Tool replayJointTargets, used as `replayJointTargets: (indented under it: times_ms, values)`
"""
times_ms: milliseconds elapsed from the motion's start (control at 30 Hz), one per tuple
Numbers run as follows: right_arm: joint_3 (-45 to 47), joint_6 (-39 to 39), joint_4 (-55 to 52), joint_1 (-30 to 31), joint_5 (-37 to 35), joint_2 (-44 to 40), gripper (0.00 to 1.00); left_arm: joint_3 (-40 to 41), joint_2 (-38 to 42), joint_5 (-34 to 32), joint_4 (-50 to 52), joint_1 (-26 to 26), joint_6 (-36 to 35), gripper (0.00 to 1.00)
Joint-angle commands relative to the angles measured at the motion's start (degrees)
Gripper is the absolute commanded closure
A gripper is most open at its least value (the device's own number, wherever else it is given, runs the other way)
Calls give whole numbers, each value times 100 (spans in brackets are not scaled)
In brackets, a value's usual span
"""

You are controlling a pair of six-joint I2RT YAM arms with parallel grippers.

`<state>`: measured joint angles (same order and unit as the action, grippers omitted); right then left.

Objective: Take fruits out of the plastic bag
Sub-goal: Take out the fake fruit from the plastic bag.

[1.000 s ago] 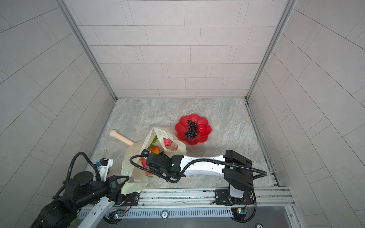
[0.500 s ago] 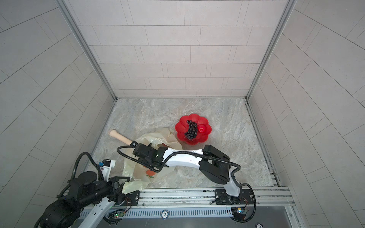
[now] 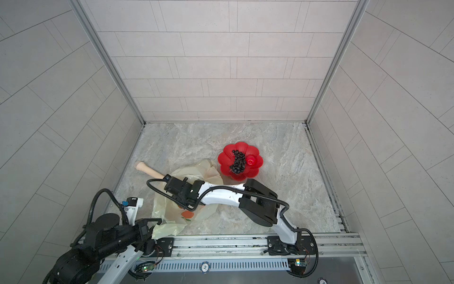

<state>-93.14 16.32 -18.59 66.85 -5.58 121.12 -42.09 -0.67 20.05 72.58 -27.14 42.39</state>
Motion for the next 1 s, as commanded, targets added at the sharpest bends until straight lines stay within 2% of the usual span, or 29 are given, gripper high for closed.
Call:
replayJointTargets:
  times_ms: [0,167,300,467,667,733,867,967]
  values:
    - [3,306,-268,-98,-26,61,45,-122,41,-216,-87,-1,-62,97]
    - [402,267,-206,30,341,-175,41,-125,40,-244,-42,-1,-204,97]
    - [695,232,-85,205,343,-295,33,-108,46,-317,-90,4,-196,97]
    - [765,199,-79,255,525,-251,29,-72,32,-302,-148,5,-170,97]
    - [900,154,-163,274,410,-255,27,-109,-2,-335,-129,5,-204,97]
    - [950,187,-169,272,350,-247,32,-115,-29,-343,-138,6,-222,97]
    - [903,153,-198,271,323,-351,49,-127,-65,-379,-178,6,-230,97]
    - [847,80,-163,271,286,-588,50,-158,-59,-441,-156,6,-240,97]
